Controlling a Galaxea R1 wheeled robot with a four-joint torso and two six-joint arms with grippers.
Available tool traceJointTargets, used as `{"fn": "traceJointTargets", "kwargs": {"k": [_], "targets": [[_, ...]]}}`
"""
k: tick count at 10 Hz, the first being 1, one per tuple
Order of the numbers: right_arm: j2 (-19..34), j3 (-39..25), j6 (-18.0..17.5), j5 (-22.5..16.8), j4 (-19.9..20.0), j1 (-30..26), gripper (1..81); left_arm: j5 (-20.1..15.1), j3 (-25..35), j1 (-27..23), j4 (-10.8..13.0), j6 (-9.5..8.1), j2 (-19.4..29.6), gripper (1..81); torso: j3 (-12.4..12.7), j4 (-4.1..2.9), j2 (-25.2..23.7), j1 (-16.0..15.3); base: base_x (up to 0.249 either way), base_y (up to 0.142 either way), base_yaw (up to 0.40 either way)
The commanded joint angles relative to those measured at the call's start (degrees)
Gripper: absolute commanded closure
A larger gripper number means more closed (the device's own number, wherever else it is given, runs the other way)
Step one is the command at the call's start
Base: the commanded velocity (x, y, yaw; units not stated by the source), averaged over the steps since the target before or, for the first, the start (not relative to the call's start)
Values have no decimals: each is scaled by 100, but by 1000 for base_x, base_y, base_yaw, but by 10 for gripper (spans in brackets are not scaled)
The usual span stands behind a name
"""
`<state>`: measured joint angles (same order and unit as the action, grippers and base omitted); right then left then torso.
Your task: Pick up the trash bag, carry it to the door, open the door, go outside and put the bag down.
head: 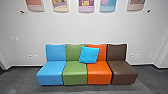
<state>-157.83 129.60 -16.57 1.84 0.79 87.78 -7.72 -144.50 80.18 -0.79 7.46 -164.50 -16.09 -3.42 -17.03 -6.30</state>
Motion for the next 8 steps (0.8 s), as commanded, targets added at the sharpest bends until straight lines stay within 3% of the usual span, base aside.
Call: {"fn": "traceJointTargets", "kwargs": {"k": [1, 4, 5, 6, 8], "targets": [[-207, 319, 22, -342, -70, -186, 10, -388, -430, -217, 62, 27, -242, 811, 0, 0, 568, 367, 0, 0, 0], [-269, 390, 22, -333, -70, -177, 10, -388, -431, -217, 53, 27, -250, 811, 0, 0, 1165, 630, 0, 0, 0], [-348, 442, 22, -351, -70, -177, 10, -388, -439, -217, 53, 27, -259, 811, 0, 0, 789, 472, 0, 0, 0], [-453, 565, 31, -360, -79, -177, 10, -388, -439, -217, 53, 27, -277, 811, 2, 0, 977, 507, 0, 0, 0], [-725, 960, 92, -377, -114, -169, 10, -388, -457, -217, 53, 27, -321, 811, 456, 0, 1152, 527, 0, 0, 0]]}}
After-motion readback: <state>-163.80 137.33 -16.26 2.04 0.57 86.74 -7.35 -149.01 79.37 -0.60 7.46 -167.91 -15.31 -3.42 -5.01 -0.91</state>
